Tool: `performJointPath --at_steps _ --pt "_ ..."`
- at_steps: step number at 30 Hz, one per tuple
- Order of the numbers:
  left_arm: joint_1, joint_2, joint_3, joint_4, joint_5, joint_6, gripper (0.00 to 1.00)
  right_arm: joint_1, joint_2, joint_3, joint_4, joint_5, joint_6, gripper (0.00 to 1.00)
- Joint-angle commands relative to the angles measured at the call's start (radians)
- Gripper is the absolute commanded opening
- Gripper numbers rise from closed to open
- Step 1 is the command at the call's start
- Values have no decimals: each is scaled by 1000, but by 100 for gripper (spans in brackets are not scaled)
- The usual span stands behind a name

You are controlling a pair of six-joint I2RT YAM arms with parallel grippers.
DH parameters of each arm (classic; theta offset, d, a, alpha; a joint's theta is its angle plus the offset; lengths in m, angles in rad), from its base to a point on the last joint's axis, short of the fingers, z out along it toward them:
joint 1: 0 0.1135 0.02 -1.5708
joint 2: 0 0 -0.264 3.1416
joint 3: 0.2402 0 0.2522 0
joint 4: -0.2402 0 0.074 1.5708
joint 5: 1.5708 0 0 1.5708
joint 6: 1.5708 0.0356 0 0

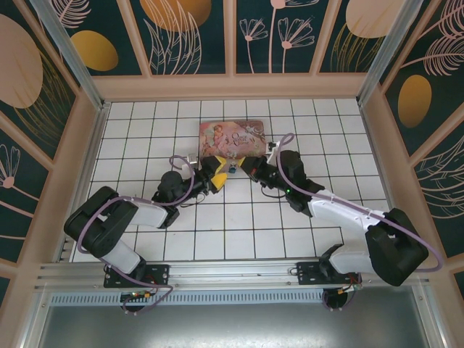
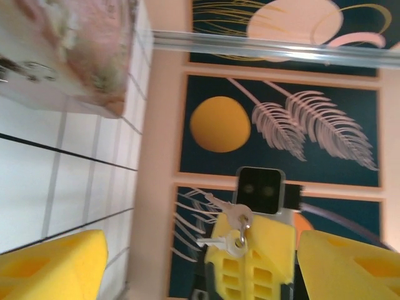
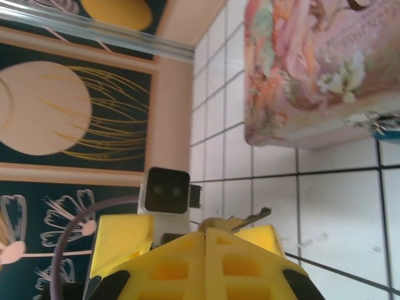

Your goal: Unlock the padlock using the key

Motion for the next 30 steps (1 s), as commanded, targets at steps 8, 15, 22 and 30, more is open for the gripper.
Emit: performJointPath --at_steps 8,15,22,30 --pt "-13 -5 28 228 -94 -178 69 -10 49 -30 513 73 200 0" --pt "-35 92 107 421 -144 -317 61 -2 172 -22 840 115 309 0" --pt "-56 144 171 495 -202 -372 60 28 282 24 980 144 347 0" --pt "-56 153 202 524 -231 -397 57 39 341 41 1054 156 376 0"
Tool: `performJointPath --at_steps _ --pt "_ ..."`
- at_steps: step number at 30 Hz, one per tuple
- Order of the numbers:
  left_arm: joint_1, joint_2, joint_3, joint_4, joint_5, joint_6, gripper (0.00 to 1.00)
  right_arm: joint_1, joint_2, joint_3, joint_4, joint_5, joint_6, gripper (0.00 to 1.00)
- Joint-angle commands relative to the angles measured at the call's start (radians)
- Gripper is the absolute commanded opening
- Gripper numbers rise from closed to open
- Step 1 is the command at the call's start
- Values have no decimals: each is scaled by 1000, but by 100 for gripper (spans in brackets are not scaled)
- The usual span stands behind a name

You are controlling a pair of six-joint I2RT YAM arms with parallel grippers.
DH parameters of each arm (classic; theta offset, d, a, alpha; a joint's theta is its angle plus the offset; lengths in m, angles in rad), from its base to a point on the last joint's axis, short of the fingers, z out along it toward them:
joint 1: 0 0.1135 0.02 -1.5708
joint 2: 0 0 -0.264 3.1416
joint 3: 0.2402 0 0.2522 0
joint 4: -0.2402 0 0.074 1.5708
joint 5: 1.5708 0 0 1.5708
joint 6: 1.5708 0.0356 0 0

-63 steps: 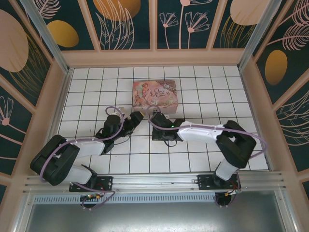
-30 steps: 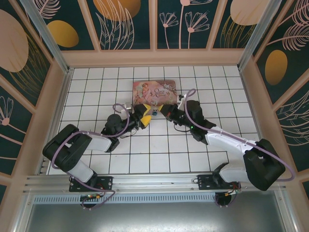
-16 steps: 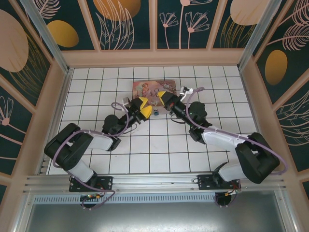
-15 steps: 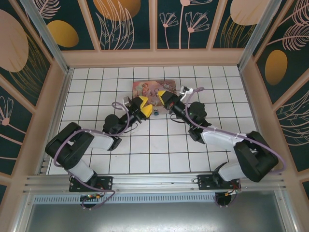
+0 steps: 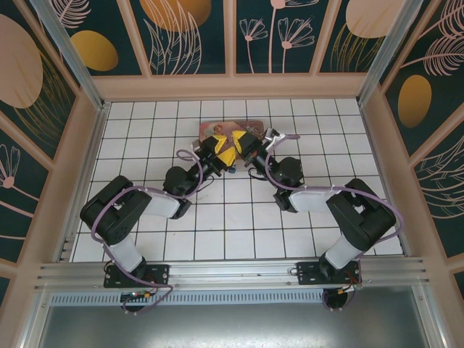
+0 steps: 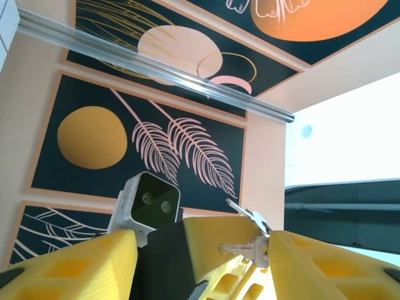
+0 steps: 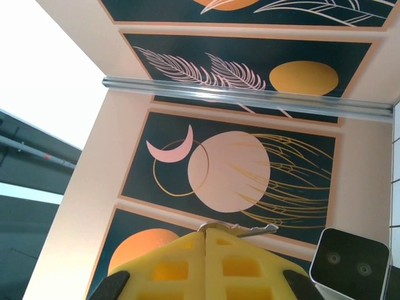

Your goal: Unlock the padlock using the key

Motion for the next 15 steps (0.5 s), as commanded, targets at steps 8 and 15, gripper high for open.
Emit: performJointPath --at_steps 8,15 --pt "-8 24 60 262 -47 -34 49 23 39 25 150 17 36 0" --pt "-10 12 68 262 -55 -34 45 26 52 6 171 21 43 0"
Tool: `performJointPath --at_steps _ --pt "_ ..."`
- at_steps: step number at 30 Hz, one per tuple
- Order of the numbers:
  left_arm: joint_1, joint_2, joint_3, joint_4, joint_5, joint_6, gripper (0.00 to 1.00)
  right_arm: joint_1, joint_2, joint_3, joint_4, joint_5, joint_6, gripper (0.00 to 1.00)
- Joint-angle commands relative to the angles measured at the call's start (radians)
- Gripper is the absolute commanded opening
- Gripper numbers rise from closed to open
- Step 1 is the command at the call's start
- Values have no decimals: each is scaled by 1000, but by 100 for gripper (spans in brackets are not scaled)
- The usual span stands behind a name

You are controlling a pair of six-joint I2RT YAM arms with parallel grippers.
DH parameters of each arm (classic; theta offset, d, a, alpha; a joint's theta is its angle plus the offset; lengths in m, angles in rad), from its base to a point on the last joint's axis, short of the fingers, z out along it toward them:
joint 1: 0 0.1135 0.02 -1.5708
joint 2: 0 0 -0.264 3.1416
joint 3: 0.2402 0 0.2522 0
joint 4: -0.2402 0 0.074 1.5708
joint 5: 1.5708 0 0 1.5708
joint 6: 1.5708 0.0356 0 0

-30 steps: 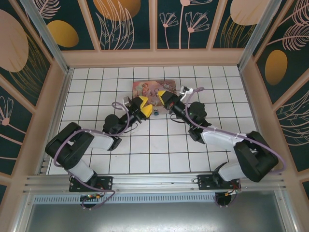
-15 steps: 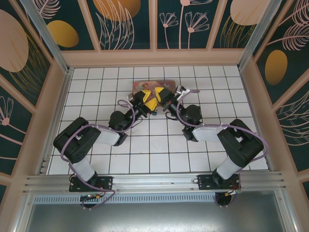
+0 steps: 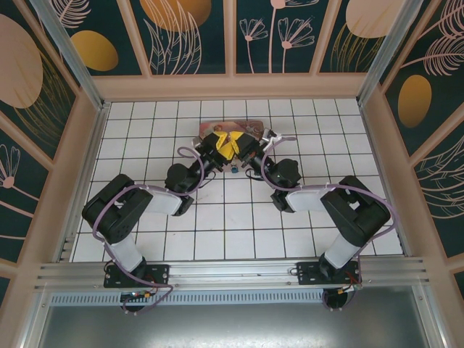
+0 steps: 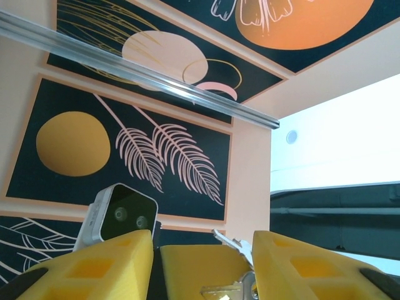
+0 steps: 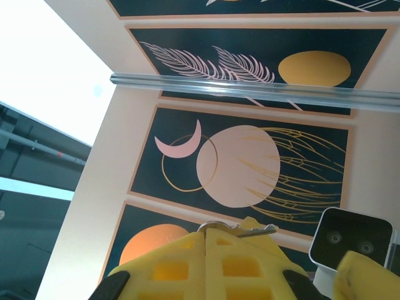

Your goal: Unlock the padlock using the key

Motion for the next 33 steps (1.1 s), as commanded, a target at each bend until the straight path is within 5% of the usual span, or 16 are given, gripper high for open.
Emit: performJointPath --at_steps 1,33 --pt "-9 -4 26 259 -16 -9 45 8 11 -6 112 22 17 0" --pt "-11 -19 0 256 -29 4 11 6 18 -53 124 36 20 0"
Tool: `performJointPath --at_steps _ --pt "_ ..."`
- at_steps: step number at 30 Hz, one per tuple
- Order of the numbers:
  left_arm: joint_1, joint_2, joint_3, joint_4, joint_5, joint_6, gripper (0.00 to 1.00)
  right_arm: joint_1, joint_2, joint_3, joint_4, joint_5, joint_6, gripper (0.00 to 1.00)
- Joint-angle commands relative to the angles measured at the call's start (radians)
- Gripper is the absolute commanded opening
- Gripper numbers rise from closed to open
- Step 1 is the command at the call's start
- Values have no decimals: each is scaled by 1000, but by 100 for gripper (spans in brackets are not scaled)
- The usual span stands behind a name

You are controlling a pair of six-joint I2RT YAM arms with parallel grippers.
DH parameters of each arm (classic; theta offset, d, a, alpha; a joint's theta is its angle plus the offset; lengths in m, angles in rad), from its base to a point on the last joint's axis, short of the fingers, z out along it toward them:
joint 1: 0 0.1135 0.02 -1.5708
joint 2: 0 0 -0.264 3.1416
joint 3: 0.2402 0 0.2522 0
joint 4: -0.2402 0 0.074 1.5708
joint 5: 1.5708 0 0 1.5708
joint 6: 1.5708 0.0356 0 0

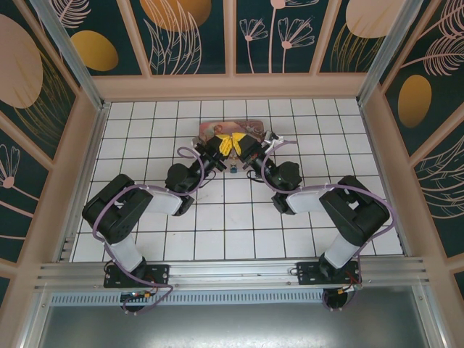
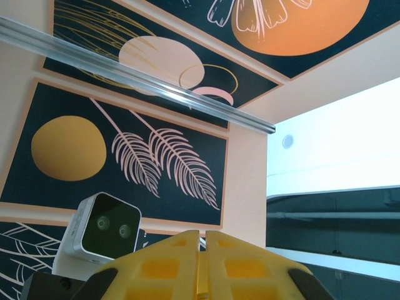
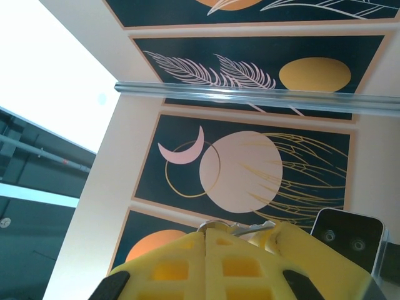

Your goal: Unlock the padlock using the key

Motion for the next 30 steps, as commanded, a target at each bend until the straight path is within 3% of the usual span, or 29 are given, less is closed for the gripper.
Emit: performJointPath --at_steps 1,6,10,13,25,30 --pt "-5 -19 -3 256 -9 9 10 7 13 -22 78 10 4 0" --pt "-6 -24 -3 246 -6 23 11 8 13 -32 83 12 5 0" --pt "-6 -51 3 227 -4 34 29 9 14 -35 84 12 4 0" --pt "-6 -56 8 223 -1 35 33 12 20 -33 86 9 4 0" --pt "-8 -60 1 206 -1 45 13 14 24 -44 96 12 7 0" --pt "-6 -59 -9 198 0 56 0 8 7 -47 79 5 -4 0"
